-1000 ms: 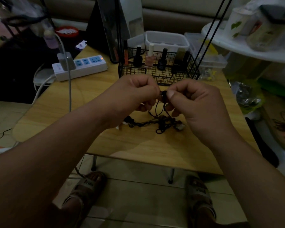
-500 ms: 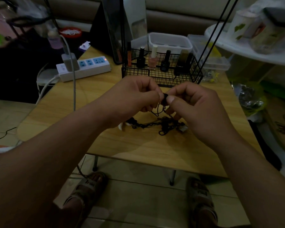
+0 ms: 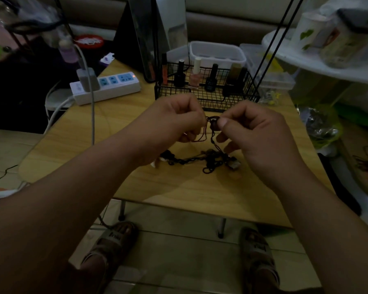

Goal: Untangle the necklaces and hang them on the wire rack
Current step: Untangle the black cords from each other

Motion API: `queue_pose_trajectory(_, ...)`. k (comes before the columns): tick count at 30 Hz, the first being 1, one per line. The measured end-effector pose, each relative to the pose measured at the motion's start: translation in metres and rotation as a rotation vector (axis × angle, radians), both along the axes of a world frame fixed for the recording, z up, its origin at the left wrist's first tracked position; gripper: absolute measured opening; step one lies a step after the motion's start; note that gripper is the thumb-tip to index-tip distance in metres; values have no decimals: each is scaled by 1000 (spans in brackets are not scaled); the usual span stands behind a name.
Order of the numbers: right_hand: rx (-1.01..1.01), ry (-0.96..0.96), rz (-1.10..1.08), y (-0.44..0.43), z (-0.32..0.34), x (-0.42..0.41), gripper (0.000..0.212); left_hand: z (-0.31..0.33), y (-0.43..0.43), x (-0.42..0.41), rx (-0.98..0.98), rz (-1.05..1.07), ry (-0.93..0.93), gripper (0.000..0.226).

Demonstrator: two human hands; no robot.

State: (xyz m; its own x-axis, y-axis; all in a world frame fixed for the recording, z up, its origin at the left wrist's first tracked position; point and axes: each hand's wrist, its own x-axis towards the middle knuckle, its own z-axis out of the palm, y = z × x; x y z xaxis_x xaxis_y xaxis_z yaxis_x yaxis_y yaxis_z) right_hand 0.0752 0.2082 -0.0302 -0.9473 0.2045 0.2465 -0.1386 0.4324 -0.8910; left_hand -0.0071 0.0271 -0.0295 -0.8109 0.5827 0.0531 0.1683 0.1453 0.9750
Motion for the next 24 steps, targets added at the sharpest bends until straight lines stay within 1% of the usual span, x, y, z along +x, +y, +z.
queue_pose_trajectory(2, -59, -40, -4, 0, 0, 0, 9, 0, 1, 0, 13, 0, -11, 10)
queue_pose_trajectory(5, -27, -114, 29, 0, -3, 0, 5, -2, 3, 1, -3, -1, 9, 7)
queue_pose_trajectory(9, -5, -109, 61, -1, -2, 1, 2, -5, 2, 1, -29, -12, 41, 5)
queue_pose_trajectory(11, 33, -98, 58, -1, -2, 1, 4, -5, 1, 1, -44, -26, 58, 7)
queue_pose_trajectory(13, 17, -103, 47, -2, -2, 0, 6, -4, 2, 2, -51, -25, 72, 7)
queue_pose_trajectory(14, -36, -111, 33, -1, -2, 0, 7, -4, 2, 2, -49, -20, 72, 5)
queue_pose_trajectory(17, -324, -157, 21, 0, 2, -3, 10, -2, 3, 3, -38, -9, 50, 4)
queue_pose_trajectory(18, -379, -175, 31, 0, 2, -3, 12, -2, 2, 3, -33, -7, 44, 4)
queue_pose_trajectory(19, -382, -193, 44, 1, 1, -4, 12, -2, 2, 3, -28, -8, 41, 5)
queue_pose_trajectory(20, -342, -212, 58, 1, 0, -5, 11, -2, 2, 2, -24, -9, 39, 5)
queue_pose_trajectory(24, -124, -282, 116, -2, -2, -2, 10, -4, 2, 2, -44, -26, 55, 5)
